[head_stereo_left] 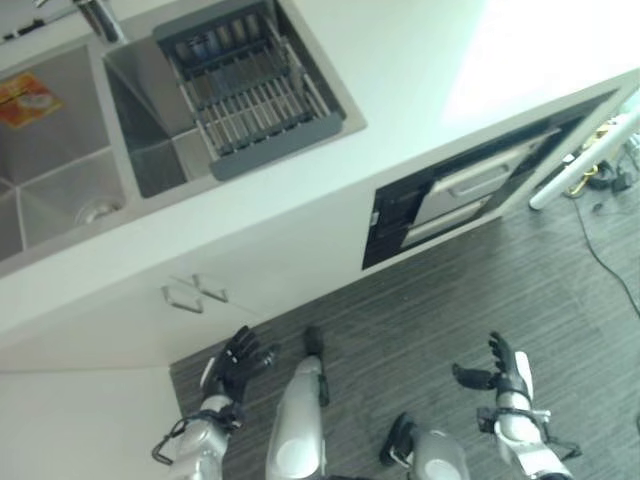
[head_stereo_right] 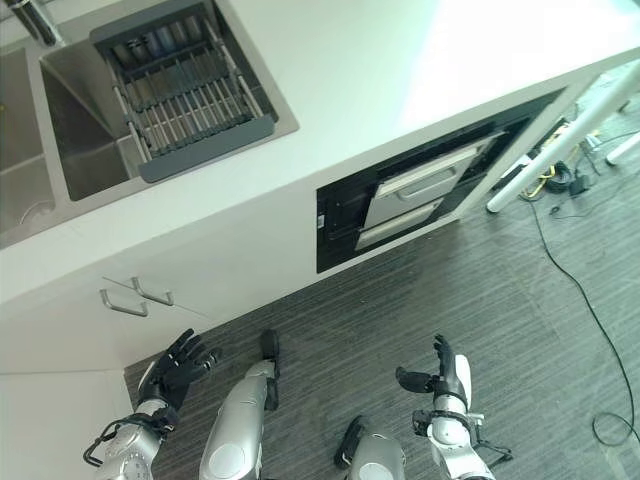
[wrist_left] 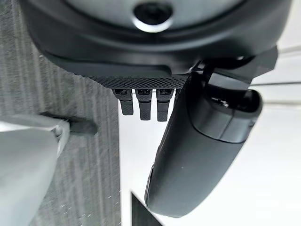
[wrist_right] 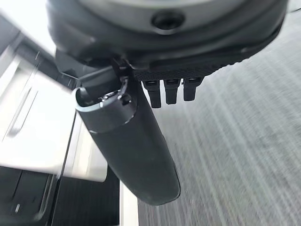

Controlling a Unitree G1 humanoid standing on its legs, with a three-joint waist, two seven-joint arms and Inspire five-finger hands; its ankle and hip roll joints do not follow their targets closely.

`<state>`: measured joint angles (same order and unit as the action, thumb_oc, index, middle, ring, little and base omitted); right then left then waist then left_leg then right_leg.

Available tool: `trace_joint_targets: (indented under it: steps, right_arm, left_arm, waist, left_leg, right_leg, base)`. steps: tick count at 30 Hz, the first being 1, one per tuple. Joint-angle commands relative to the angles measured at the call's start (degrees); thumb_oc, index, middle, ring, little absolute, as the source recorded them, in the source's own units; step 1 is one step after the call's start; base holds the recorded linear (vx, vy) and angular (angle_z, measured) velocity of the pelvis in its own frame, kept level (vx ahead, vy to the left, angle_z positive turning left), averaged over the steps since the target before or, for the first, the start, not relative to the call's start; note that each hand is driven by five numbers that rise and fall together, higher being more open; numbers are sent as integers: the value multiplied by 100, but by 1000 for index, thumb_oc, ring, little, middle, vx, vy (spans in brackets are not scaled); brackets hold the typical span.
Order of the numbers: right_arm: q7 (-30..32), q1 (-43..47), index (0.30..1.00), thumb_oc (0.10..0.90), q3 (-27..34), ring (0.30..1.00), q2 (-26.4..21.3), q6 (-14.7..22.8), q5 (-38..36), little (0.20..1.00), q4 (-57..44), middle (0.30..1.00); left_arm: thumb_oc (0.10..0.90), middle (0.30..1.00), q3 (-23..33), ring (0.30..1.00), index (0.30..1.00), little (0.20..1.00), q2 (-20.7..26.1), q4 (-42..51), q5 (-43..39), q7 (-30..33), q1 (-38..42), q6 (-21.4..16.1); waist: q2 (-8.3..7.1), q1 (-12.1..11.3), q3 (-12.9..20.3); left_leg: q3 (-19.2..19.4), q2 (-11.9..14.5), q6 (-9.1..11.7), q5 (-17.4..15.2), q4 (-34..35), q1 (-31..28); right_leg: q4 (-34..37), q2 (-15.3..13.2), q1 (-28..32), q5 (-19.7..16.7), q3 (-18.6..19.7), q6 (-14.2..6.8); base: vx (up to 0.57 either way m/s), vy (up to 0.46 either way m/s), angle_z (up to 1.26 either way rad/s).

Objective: Place the dishes in the dishwasher.

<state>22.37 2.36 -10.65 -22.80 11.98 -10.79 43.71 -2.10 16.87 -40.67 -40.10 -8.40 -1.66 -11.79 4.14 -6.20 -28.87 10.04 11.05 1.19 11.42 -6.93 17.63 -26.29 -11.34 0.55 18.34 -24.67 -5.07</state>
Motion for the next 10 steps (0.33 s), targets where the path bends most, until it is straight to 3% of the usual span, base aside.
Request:
trace_joint_targets:
  steps: [1,3,4,5,6,7,10]
  right_arm:
    - [-193,460,900,800,41,900,-30,525,-198,900,13,900]
    - [-261,393,900,800,41,900,78,541,-360,900,156,900]
    - [-703,320,900,800,118,900,277,595,-1316,900,389,900]
    - [-1193,284,900,800,239,900,426,552,-2026,900,519,900]
    - [-1278,284,900,800,253,900,439,543,-2082,900,546,900]
    - [-2028,231,900,800,404,900,638,432,-2754,900,764,900]
    - [-2678,150,900,800,412,900,761,346,-2579,900,1147,900]
  left_arm:
    - [800,900,-247,900,900,900,-3,120,4,-564,-76,180]
    - [800,900,-284,900,900,900,-134,-71,-89,-779,-65,507]
    - [800,900,-302,900,900,900,-349,-449,-37,-984,-37,948]
    - [800,900,-313,900,900,900,-433,-715,117,-1066,-4,1119]
    - [800,900,-316,900,900,900,-447,-767,141,-1081,9,1131]
    - [800,900,-335,900,900,900,-544,-1203,431,-1114,93,1276]
    - [800,900,-322,900,900,900,-634,-1948,713,-956,231,1511]
  waist:
    - [62,-80,285]
    - [63,-24,404]
    - [68,67,583]
    - [62,130,676]
    - [61,136,691]
    - [50,238,840]
    - [0,423,1084]
  left_leg:
    - [39,28,259,-1540,-1026,-272]
    - [47,41,276,-1563,-1026,-343]
    - [77,94,316,-1587,-1026,-437]
    - [113,129,350,-1587,-1026,-470]
    - [123,133,354,-1588,-1026,-473]
    - [189,187,402,-1571,-1026,-510]
    - [286,234,419,-1612,-1026,-680]
  right_leg:
    - [468,77,150,-282,71,13]
    - [628,92,245,-360,81,-5]
    - [859,106,376,-490,83,-43]
    - [911,89,407,-521,95,-67]
    - [911,83,406,-521,100,-70]
    - [911,36,417,-522,142,-98]
    - [911,-52,405,-548,215,-131]
  base:
    - [-12,-32,-13]
    - [-4,-29,-18]
    - [-15,-32,-14]
    - [-16,-27,-6]
    - [-20,4,-15]
    - [-8,23,-25]
    - [7,25,-36]
